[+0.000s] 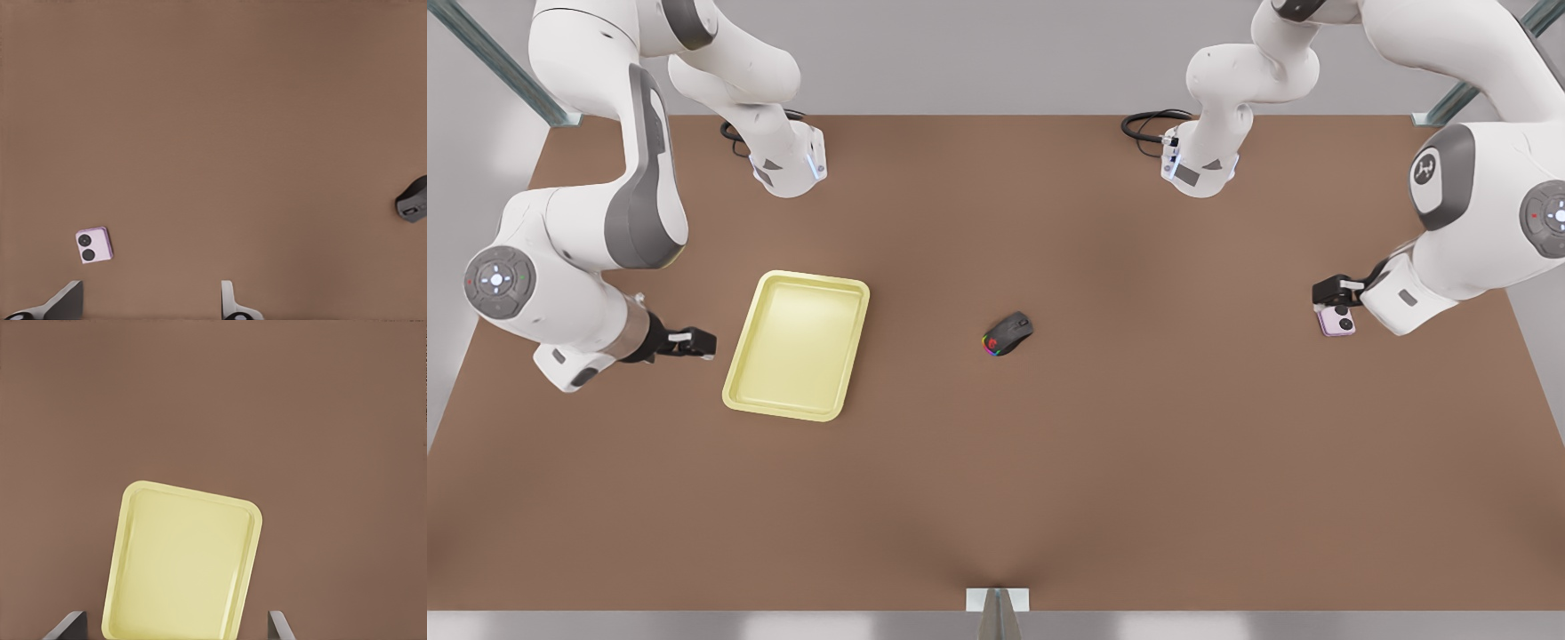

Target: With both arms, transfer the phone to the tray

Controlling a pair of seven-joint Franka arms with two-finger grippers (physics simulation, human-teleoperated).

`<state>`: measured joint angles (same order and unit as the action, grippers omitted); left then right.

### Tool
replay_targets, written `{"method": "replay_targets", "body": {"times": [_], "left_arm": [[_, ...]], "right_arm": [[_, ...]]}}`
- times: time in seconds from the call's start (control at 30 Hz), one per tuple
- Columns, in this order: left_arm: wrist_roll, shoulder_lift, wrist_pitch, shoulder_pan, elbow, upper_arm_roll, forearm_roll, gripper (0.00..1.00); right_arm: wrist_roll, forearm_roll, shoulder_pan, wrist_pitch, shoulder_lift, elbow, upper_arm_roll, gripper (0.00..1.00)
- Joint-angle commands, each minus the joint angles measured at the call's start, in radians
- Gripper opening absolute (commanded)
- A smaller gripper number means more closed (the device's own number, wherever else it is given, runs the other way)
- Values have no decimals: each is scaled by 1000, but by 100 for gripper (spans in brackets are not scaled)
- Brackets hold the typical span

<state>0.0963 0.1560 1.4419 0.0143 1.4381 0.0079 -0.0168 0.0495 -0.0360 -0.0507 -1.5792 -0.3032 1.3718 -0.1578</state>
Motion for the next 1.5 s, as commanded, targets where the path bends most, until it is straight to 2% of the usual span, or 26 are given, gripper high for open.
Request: {"method": "replay_targets", "body": {"times": [0.0, 0.07, 0.1, 0.2, 0.33, 0.43, 0.63, 0.7, 0.97, 1.47], "left_arm": [[29, -1, 6, 1, 2, 0, -5, 100], [14, 25, 28, -11, 80, 35, -25, 100], [20, 48, 161, -28, 154, 76, -31, 100], [36, 128, 503, -112, 378, 80, -26, 100], [131, 125, 729, -197, 574, 81, -26, 100], [194, 171, 793, -321, 584, 81, -26, 100], [232, 158, 884, -339, 722, 122, -32, 100], [307, 171, 930, -412, 729, 124, -32, 100], [349, 180, 948, -413, 800, 123, -52, 100], [341, 274, 962, -413, 795, 121, -43, 100]], "right_arm": [[36, 1, 0, -48, 1, 0, 0, 100], [33, 1, -1, -48, 1, 0, 0, 100], [33, 1, -1, -48, 1, 0, 0, 100], [33, 1, -1, -48, 1, 0, 0, 100], [33, 1, -1, -48, 1, 0, 0, 100], [35, 1, -1, -48, 1, 0, 0, 100], [35, 1, -1, -48, 1, 0, 0, 100], [35, 1, -1, -48, 1, 0, 0, 100], [33, 1, -1, -48, 1, 0, 0, 100], [50, -1, -1, -48, -7, -10, 0, 100]]}}
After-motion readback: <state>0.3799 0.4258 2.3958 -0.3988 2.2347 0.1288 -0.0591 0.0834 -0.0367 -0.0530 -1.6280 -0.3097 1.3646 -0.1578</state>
